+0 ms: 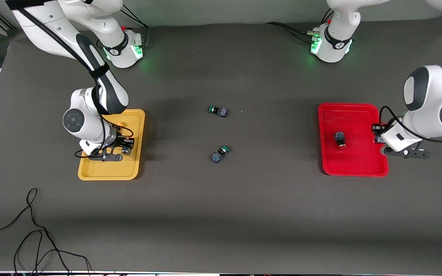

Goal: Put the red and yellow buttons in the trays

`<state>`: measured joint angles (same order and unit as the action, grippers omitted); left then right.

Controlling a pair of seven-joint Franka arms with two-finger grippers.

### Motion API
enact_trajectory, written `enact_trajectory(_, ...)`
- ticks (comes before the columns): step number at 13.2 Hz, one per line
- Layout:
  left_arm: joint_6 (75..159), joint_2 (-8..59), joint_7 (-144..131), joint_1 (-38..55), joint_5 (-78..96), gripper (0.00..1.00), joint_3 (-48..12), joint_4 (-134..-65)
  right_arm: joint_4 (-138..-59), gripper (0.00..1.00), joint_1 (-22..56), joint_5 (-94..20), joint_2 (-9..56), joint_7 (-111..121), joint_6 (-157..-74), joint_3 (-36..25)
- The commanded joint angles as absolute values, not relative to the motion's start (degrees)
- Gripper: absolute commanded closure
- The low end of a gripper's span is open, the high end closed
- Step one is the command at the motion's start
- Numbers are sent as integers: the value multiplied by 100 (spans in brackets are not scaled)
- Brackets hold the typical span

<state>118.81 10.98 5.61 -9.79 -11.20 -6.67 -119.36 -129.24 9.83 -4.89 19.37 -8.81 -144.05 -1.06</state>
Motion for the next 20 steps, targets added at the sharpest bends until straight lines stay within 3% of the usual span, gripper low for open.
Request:
enact_trajectory(1,13206,1483,606,-1343,-1554,100,-747,-12664,-12753,0,993,-650,1698,-791,-14256,-123)
enact_trajectory(2,13454,1625,563,-1371,-1608,100,-747,-12709,-12683,0,967,-650,1496,-765,-13995,-123)
enact_trajectory(3,13508,1713,554,-1362,-1608,89,-747,-12709,-12482,0,958,-650,1303,-773,-13522,-132)
enact_trajectory(5,13422,1740,554,-1362,-1608,0,-756,-12648,-11886,0,949,-650,741,-791,-12153,-149)
enact_trajectory(7,13090,1635,597,-1362,-1600,0,-765,-12499,-11751,0,870,-642,91,-712,-11717,-211)
enact_trajectory(10,11694,1328,729,-1371,-1512,0,-800,-11675,-11733,0,809,-598,-937,-686,-10936,-246)
enact_trajectory(13,10883,846,1026,-1362,-952,0,-809,-11120,-11707,0,756,-554,-1773,-563,-10145,-386)
enact_trajectory(17,9846,55,1266,-1362,-283,0,-782,-10680,-11155,0,773,-247,-1671,-457,-9828,-396)
enact_trajectory(20,9168,26,1161,-1249,-44,0,-791,-9951,-11030,0,791,-35,-1477,-308,-9633,-395)
